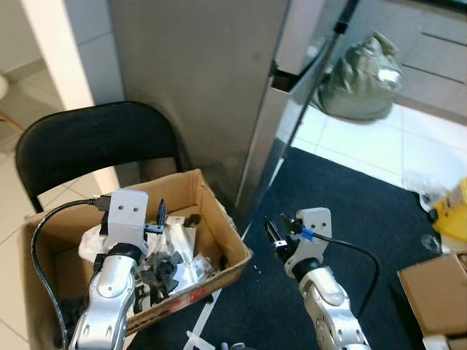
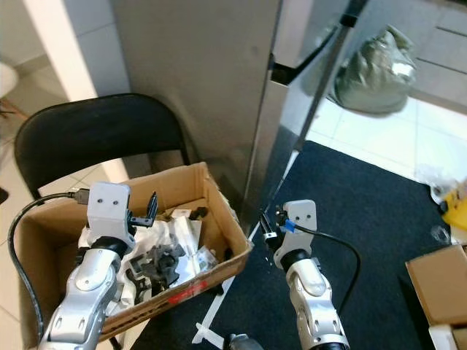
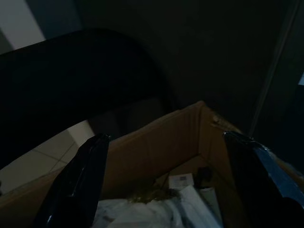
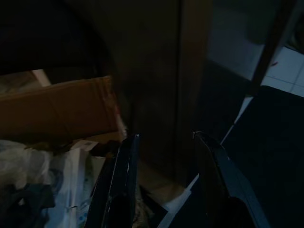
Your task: Picking trash to rubbish bin
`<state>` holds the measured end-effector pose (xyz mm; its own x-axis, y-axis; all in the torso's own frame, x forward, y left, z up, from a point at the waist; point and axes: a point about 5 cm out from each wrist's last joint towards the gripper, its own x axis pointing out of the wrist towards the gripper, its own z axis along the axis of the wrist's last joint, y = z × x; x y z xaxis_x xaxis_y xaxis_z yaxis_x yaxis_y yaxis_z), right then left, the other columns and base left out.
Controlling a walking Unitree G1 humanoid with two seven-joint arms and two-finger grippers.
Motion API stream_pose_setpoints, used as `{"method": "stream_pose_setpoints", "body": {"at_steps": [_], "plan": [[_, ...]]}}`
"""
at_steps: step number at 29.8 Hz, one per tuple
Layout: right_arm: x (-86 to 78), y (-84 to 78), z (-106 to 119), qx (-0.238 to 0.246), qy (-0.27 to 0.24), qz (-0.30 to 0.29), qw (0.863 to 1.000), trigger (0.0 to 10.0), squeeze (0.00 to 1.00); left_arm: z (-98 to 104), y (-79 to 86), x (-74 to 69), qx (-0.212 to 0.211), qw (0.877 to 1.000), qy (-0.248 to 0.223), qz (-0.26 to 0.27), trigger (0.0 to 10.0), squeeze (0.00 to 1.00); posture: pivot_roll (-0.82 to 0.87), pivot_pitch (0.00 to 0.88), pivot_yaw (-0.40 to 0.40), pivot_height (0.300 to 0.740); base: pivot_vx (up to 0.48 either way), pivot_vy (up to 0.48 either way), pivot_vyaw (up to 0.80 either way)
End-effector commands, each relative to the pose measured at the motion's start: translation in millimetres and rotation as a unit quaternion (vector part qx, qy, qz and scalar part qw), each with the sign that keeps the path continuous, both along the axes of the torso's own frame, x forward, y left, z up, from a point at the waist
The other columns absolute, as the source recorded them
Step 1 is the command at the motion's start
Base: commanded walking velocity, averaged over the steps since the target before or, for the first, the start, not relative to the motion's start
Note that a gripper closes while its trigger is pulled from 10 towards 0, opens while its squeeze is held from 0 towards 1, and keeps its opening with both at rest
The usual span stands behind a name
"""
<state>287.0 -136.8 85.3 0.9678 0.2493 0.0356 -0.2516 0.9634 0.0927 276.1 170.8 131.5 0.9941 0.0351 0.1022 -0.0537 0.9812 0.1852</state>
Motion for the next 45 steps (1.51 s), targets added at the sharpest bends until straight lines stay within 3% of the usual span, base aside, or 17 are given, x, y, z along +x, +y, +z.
{"method": "stream_pose_setpoints", "body": {"at_steps": [1, 45], "plan": [[-1.9, -0.2, -2.1, -0.003, 0.006, -0.002, 1.0, 10.0, 0.0, -7.8, -1.0, -2.4, 0.001, 1.0, 0.019, -0.002, 10.0, 0.0, 0.0, 0.129, -0.06, 0.74, 0.0, 0.0, -0.52], [-3.9, 0.0, -5.6, -0.008, 0.013, -0.001, 1.0, 10.0, 0.0, -9.1, -0.9, -1.9, 0.002, 1.0, 0.022, -0.009, 10.0, 0.0, 0.01, 0.112, -0.065, 0.74, 0.0, 0.0, -0.53]]}}
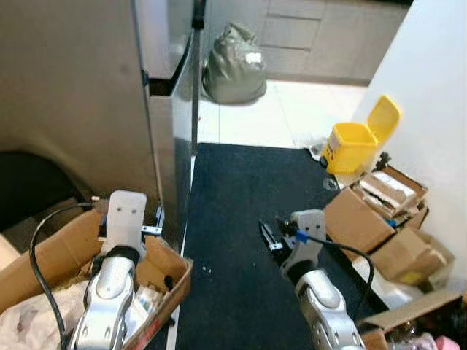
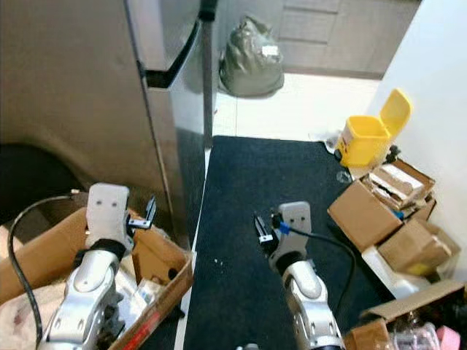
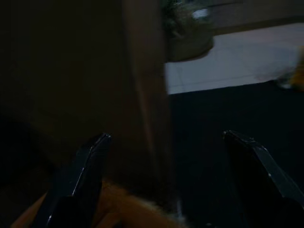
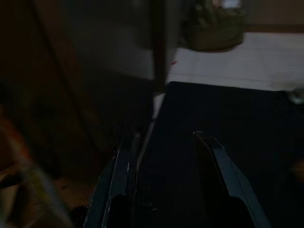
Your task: Picking trash to rubbish bin
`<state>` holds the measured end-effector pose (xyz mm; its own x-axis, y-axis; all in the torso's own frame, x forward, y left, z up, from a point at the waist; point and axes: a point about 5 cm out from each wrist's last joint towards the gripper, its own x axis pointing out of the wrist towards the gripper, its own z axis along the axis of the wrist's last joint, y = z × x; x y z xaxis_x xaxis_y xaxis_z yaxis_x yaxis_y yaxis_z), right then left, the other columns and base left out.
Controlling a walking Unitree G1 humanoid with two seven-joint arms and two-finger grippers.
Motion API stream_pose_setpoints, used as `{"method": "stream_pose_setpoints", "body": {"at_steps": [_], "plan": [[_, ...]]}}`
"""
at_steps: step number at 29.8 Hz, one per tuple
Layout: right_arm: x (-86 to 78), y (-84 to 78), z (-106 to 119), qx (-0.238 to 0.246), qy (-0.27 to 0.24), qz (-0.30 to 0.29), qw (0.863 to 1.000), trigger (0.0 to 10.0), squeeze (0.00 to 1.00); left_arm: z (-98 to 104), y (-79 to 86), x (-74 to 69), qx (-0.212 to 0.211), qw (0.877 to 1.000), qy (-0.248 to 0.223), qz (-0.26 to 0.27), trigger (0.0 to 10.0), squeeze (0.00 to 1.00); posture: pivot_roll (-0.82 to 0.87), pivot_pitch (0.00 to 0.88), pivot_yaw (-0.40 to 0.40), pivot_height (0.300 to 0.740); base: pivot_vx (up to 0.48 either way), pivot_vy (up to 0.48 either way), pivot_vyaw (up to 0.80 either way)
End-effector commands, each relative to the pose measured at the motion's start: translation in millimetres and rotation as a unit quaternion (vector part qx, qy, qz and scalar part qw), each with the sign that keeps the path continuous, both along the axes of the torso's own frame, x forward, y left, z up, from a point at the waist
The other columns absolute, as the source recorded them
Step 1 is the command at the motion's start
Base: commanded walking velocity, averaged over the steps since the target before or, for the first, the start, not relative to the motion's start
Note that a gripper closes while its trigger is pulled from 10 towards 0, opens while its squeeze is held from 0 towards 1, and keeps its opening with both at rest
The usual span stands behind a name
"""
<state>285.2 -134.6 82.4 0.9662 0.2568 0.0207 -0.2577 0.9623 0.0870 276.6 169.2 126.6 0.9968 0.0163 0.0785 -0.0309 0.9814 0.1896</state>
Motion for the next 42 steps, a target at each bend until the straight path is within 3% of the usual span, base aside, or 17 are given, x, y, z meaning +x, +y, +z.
{"method": "stream_pose_setpoints", "body": {"at_steps": [1, 42], "plan": [[-2.1, -2.2, -2.8, -0.004, 0.006, -0.005, 1.0, 10.0, 0.0, -4.2, 0.7, -2.4, 0.001, 1.0, 0.01, 0.001, 10.0, 0.0, 0.01, 0.112, -0.065, 0.74, 0.0, 0.0, -0.54], [-1.3, -1.5, -4.0, -0.008, 0.013, -0.004, 1.0, 10.0, 0.0, -3.6, -1.5, -1.0, 0.001, 1.0, 0.012, -0.005, 10.0, 0.0, 0.01, 0.131, -0.064, 0.74, 0.0, 0.0, -0.54]]}}
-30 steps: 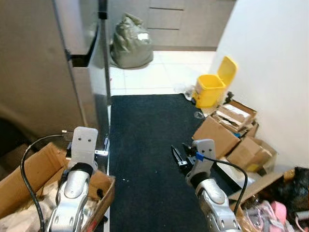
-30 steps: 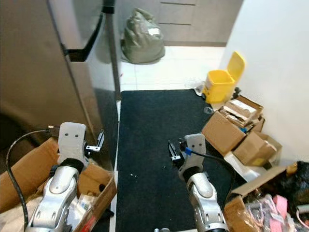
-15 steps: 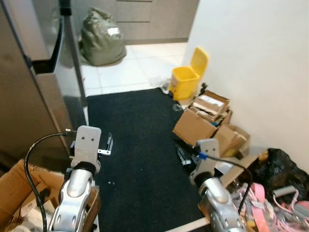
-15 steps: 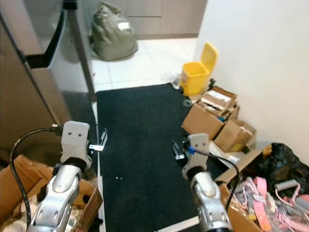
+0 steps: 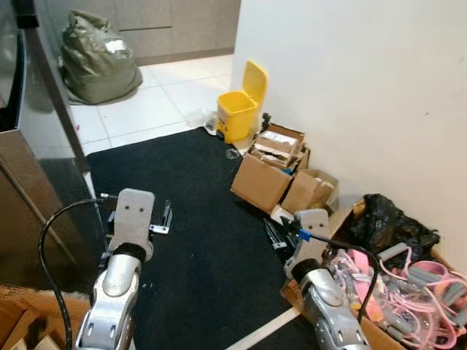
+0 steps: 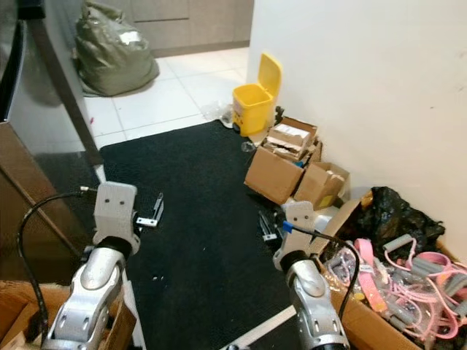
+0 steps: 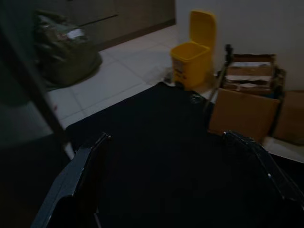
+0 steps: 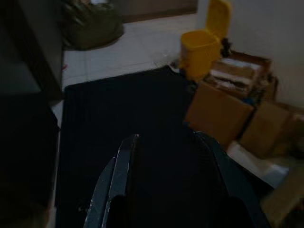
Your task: Picking trash to rubbish bin
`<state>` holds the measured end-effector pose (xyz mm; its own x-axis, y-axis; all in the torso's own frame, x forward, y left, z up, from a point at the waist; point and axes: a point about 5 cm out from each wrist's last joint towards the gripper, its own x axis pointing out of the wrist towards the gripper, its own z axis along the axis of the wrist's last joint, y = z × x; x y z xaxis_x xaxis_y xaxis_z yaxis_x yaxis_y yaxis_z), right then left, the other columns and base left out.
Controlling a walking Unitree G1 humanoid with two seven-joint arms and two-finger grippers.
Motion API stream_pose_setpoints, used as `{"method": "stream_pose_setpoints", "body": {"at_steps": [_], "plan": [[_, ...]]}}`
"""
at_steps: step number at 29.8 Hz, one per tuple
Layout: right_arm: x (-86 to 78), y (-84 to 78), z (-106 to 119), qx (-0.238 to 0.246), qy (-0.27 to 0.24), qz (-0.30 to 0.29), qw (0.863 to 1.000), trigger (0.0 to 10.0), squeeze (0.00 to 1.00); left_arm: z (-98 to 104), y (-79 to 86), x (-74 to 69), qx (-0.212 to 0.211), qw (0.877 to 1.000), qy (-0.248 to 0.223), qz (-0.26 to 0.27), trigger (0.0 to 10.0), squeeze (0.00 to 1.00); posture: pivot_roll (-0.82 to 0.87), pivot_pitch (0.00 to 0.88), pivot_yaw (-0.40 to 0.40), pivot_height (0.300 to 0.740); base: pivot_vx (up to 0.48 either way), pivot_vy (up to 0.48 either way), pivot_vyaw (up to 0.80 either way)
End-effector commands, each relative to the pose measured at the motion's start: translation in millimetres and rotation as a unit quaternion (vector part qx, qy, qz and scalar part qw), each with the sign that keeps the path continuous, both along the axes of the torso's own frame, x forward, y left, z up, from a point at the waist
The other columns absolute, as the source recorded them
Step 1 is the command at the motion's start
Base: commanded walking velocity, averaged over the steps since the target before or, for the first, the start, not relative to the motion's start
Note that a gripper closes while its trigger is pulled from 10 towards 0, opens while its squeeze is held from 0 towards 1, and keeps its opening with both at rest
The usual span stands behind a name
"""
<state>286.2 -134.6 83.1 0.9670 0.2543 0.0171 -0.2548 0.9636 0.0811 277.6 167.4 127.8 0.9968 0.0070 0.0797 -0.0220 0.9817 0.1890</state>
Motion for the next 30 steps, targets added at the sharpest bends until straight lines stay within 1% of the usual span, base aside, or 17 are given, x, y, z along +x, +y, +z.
{"method": "stream_pose_setpoints", "body": {"at_steps": [1, 30], "plan": [[-2.3, -1.5, -4.6, -0.005, 0.012, -0.003, 1.0, 10.0, 0.0, -4.8, 0.2, -1.9, 0.001, 1.0, 0.013, -0.001, 10.0, 0.0, 0.0, 0.131, -0.063, 0.74, 0.0, 0.0, -0.55], [-2.9, -1.2, -4.8, -0.005, 0.012, -0.003, 1.0, 10.0, 0.0, -5.6, -2.2, -1.8, -0.002, 1.0, 0.016, -0.006, 10.0, 0.0, 0.0, 0.132, -0.063, 0.74, 0.0, 0.0, -0.55]]}}
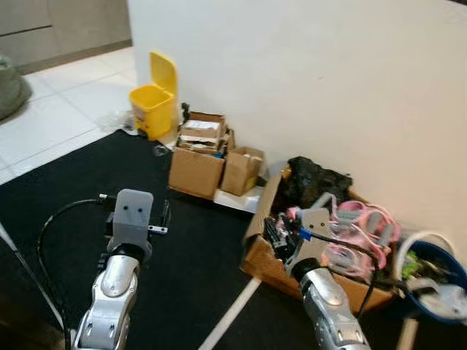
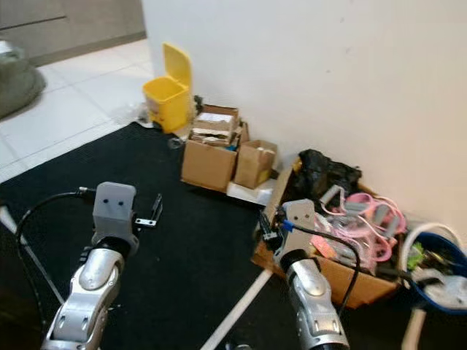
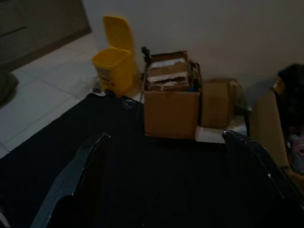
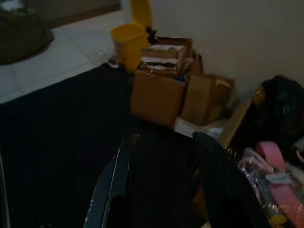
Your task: Picking trash to rubbish bin
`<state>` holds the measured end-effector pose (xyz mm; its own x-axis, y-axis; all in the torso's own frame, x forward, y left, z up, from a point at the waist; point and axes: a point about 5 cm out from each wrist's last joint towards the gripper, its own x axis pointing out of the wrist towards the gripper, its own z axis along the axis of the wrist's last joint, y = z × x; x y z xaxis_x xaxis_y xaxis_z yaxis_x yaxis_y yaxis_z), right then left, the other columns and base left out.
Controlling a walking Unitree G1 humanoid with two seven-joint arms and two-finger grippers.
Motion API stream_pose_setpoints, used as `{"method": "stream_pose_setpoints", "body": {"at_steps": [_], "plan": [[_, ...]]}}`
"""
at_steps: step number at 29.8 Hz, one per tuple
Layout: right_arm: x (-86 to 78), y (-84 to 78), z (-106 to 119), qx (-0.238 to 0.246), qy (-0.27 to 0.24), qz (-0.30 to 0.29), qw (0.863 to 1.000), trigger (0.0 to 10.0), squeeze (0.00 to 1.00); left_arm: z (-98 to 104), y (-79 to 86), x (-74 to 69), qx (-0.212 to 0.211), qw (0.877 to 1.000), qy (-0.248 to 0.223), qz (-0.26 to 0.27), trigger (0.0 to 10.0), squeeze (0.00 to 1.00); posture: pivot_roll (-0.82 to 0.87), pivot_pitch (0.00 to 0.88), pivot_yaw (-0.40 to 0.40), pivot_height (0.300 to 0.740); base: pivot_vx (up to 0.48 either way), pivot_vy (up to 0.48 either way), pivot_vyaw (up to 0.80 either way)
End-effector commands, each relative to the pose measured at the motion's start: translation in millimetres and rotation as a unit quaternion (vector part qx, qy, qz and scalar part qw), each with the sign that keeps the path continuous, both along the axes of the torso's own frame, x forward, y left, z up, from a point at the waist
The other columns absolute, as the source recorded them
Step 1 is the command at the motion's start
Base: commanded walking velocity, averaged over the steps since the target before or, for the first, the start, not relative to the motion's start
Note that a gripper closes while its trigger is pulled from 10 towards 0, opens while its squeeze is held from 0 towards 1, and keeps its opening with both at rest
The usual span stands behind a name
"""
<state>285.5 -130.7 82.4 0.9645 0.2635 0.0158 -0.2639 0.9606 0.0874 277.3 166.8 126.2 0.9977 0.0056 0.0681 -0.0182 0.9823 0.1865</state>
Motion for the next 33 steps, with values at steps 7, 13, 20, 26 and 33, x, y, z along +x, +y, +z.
{"method": "stream_pose_setpoints", "body": {"at_steps": [7, 13, 20, 26, 33], "plan": [[-2.5, -5.2, -4.5, -0.009, 0.011, -0.007, 1.0, 10.0, 0.0, -4.2, -2.7, -1.7, -0.001, 1.0, 0.01, -0.009, 10.0, 0.0, 0.0, 0.13, -0.063, 0.74, 0.0, 0.0, -0.55], [-2.7, -5.1, -4.7, -0.009, 0.01, -0.006, 1.0, 10.0, 0.0, -4.7, -3.1, -2.0, -0.001, 1.0, 0.011, -0.01, 10.0, 0.0, 0.0, 0.124, -0.064, 0.74, 0.0, 0.0, -0.55], [-3.0, -5.0, -5.0, -0.009, 0.01, -0.005, 1.0, 10.0, 0.0, -4.8, -4.1, -2.1, -0.001, 1.0, 0.01, -0.013, 10.0, 0.0, 0.0, 0.113, -0.063, 0.74, 0.0, 0.0, -0.55], [-2.8, -5.2, -5.0, -0.01, 0.01, -0.005, 1.0, 10.0, 0.0, -4.8, -4.5, -1.3, -0.003, 1.0, 0.009, -0.015, 10.0, 0.0, 0.0, 0.106, -0.065, 0.74, 0.0, 0.0, -0.55], [-2.2, -4.9, -4.6, -0.011, 0.009, -0.003, 1.0, 10.0, 0.0, -4.4, -4.5, -1.6, -0.003, 1.0, 0.009, -0.015, 10.0, 0.0, 0.0, 0.11, -0.067, 0.74, 0.0, 0.0, -0.55]]}}
